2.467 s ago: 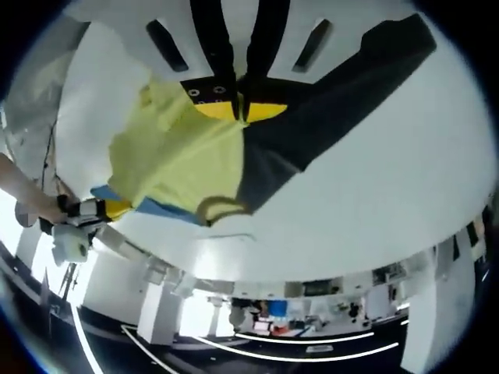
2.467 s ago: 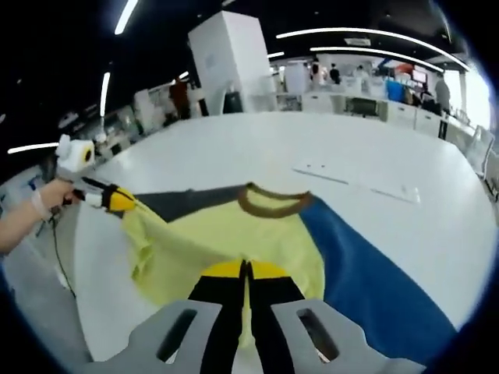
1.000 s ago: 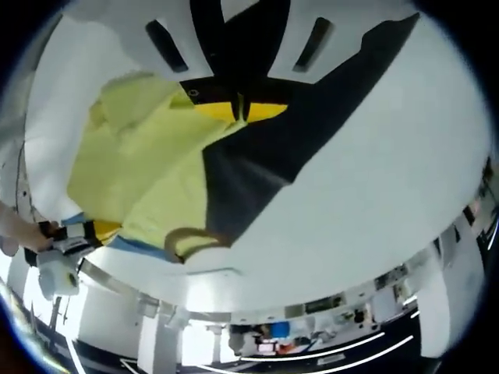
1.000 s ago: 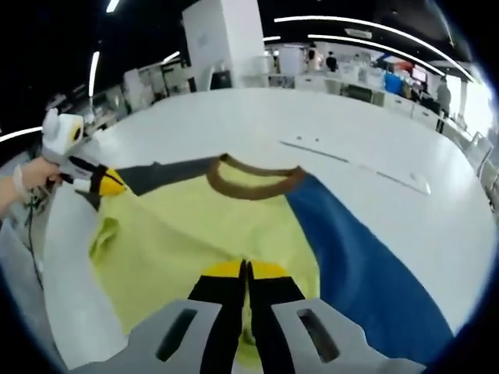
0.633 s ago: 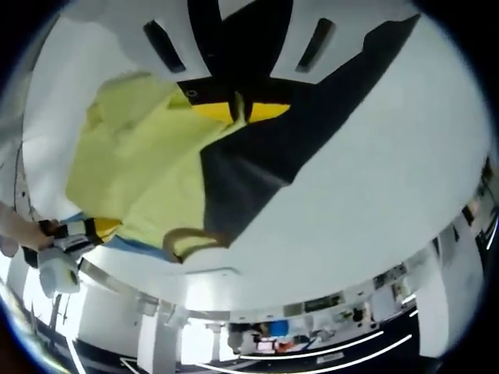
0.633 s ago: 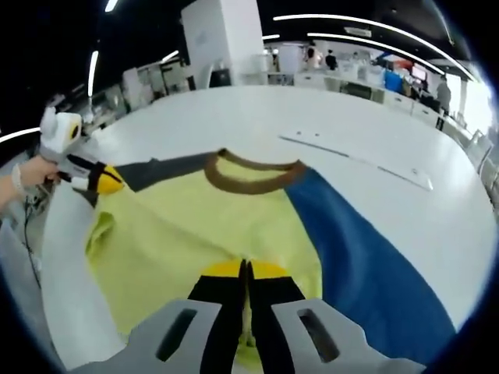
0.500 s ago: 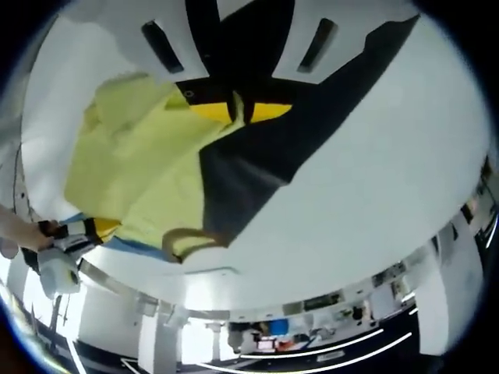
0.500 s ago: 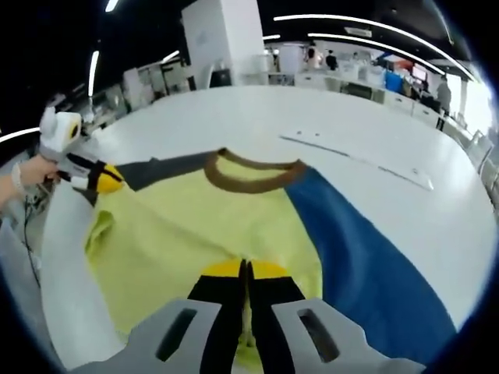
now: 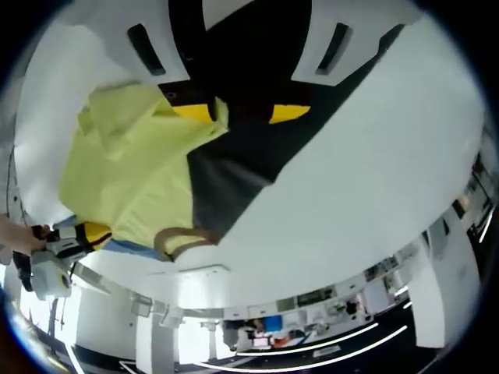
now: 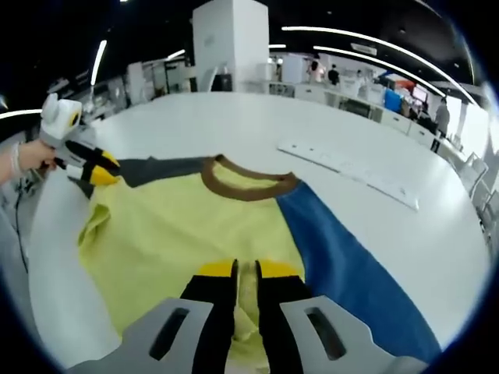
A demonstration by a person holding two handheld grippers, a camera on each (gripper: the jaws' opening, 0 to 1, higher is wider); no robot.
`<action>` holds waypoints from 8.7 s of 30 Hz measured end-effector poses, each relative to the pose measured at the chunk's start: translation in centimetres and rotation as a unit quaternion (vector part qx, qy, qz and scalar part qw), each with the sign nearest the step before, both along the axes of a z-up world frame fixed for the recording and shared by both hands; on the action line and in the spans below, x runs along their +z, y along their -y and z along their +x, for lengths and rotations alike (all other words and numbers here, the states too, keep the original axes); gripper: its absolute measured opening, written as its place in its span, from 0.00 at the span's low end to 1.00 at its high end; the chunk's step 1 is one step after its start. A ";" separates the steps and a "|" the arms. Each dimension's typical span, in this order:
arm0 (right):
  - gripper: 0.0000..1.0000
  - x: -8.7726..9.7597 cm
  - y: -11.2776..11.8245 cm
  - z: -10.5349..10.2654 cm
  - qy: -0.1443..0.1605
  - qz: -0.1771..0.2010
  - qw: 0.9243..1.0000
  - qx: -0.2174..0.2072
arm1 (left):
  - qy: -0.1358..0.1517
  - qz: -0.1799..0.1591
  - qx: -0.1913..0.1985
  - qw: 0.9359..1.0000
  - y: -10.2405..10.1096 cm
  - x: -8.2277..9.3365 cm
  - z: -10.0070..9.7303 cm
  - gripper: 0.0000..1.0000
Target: Fold the garment on the visible template until the final outline fits inside the template.
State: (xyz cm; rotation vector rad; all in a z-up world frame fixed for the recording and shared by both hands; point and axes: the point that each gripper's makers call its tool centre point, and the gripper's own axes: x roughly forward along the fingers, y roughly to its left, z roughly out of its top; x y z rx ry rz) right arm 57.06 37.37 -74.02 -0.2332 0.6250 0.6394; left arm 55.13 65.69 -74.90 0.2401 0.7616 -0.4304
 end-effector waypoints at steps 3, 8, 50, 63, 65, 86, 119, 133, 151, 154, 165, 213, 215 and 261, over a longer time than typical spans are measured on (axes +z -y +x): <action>0.17 0.6 -0.1 -0.2 0.007 0.003 1.000 0.003 | 0.006 0.003 -0.002 1.000 0.0 0.5 -0.1 0.24; 0.22 1.5 -0.5 -0.3 0.015 0.006 1.000 0.008 | 0.013 0.015 -0.002 1.000 -0.3 1.0 -0.1 0.32; 0.87 5.1 -0.8 -4.1 0.043 -0.012 0.997 0.059 | 0.038 -0.005 -0.100 0.994 5.2 8.6 -6.8 0.76; 1.00 6.2 -1.2 -5.8 0.043 -0.009 0.997 0.066 | 0.046 -0.010 -0.131 0.990 6.4 10.0 -8.5 0.91; 1.00 6.5 -1.3 -6.1 0.046 -0.009 0.996 0.070 | 0.049 -0.012 -0.133 0.990 6.6 10.3 -8.7 0.93; 1.00 8.8 -1.5 -9.9 0.066 -0.010 0.994 0.090 | 0.063 -0.013 -0.159 0.985 7.9 12.1 -11.4 1.00; 1.00 11.3 0.0 -14.9 0.079 -0.011 0.994 0.081 | 0.078 -0.020 -0.140 0.987 8.3 14.0 -15.0 1.00; 1.00 12.4 -0.6 -16.1 0.085 -0.013 0.992 0.089 | 0.087 -0.019 -0.129 0.988 7.6 14.3 -16.2 1.00; 1.00 12.2 -0.1 -15.8 0.089 -0.008 0.993 0.082 | 0.082 -0.014 -0.125 0.989 8.2 13.1 -15.5 0.99; 1.00 11.7 0.1 -15.6 0.086 -0.009 0.993 0.080 | 0.086 -0.011 -0.121 0.989 8.2 13.1 -14.8 0.97; 1.00 10.4 0.1 -15.5 0.072 -0.007 0.994 0.080 | 0.081 -0.003 -0.137 0.987 8.8 12.4 -13.1 0.84; 1.00 6.3 1.2 -14.5 0.028 -0.011 0.997 0.065 | -0.003 0.038 -0.193 0.980 11.0 5.7 -6.6 0.31; 1.00 6.3 1.2 -14.4 0.028 -0.009 0.998 0.063 | -0.011 0.039 -0.195 0.980 11.0 5.4 -6.5 0.31; 1.00 5.2 1.3 -14.2 0.013 -0.004 0.998 0.061 | -0.090 0.069 -0.222 0.968 10.7 1.0 -7.1 0.04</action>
